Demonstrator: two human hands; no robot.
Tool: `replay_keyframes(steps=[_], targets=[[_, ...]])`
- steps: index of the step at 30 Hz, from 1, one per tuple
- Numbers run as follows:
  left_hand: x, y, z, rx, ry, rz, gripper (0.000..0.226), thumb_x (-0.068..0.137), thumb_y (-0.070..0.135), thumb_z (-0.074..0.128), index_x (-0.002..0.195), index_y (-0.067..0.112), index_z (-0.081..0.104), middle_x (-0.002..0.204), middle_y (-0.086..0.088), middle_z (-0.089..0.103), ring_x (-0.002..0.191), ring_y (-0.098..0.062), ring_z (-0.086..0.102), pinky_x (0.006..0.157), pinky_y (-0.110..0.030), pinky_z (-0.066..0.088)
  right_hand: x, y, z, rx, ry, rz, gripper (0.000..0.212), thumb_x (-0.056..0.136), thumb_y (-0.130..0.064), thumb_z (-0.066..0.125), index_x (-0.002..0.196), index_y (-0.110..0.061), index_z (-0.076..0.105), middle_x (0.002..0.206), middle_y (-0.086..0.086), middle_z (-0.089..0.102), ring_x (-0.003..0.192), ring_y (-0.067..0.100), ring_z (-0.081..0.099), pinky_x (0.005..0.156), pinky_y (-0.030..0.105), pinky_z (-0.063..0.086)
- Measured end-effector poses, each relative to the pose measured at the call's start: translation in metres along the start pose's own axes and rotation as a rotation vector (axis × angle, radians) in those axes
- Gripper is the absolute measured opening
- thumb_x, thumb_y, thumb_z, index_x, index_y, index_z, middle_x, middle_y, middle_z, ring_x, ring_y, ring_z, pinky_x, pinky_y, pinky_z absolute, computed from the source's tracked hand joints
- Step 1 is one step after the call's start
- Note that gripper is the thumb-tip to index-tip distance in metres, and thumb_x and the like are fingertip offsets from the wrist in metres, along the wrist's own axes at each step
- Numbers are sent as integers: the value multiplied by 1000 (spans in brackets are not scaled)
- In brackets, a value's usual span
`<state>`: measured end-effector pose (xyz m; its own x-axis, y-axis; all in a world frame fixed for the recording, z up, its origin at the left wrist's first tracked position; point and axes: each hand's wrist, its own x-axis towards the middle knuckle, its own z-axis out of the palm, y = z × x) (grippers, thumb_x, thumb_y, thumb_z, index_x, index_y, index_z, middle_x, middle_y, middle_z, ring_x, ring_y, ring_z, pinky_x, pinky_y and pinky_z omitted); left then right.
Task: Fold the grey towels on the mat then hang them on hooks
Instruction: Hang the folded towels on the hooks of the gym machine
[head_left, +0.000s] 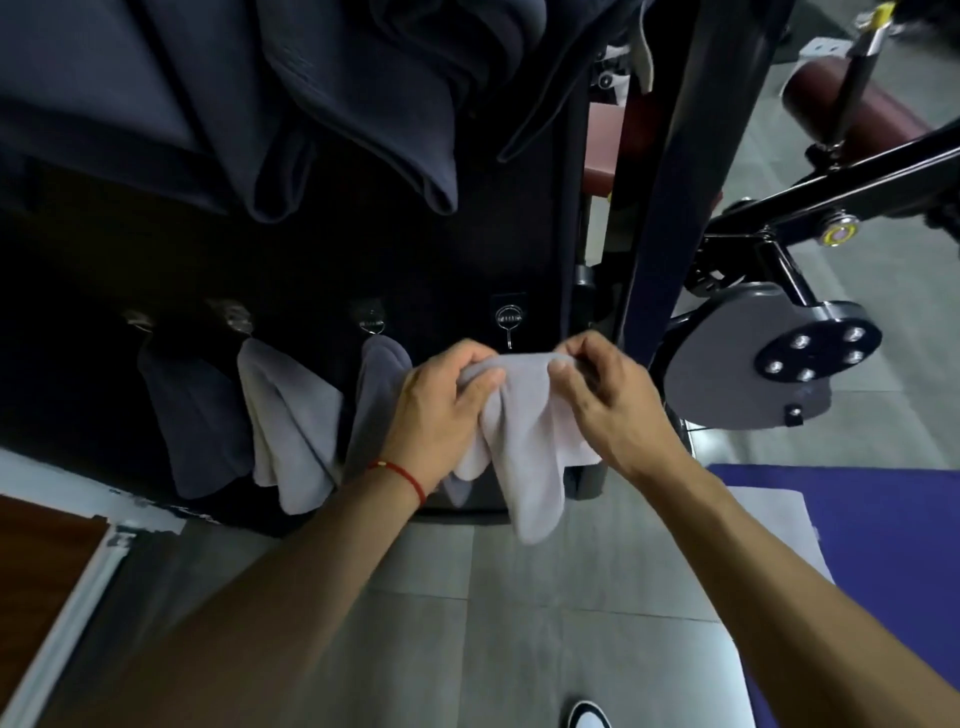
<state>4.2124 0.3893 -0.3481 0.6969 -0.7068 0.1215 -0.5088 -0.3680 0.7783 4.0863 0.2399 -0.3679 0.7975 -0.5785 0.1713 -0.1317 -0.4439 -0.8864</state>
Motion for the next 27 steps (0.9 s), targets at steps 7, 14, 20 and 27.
replay_keyframes(steps=[7,14,20,27], targets=[[36,-18,50,-160,597,-186,15,85,21,76,88,29,64,84,13,68,78,-8,66,73,-34,57,33,13,44,-1,371,-65,5,100,-17,61,100,-15,57,88,-10,64,82,6,64,74,25,53],[35,-38,69,-80,621,-68,5,89,24,71,88,20,73,96,6,64,84,-16,65,70,-40,57,24,38,86,-160,473,-13,20,92,-11,60,108,-21,67,114,-1,50,87,18,58,71,42,55],[11,-43,73,390,453,8,29,94,32,49,112,27,72,118,7,57,106,-19,51,87,-42,48,13,38,81,-445,466,-27,30,93,-20,60,119,-32,71,118,-5,53,111,19,44,94,30,25],[-16,-43,91,-156,232,-192,44,104,23,44,147,32,45,144,9,54,132,-6,49,111,-35,43,-12,43,91,156,146,77,30,111,-19,38,138,-24,50,121,-21,61,115,8,60,101,30,44]])
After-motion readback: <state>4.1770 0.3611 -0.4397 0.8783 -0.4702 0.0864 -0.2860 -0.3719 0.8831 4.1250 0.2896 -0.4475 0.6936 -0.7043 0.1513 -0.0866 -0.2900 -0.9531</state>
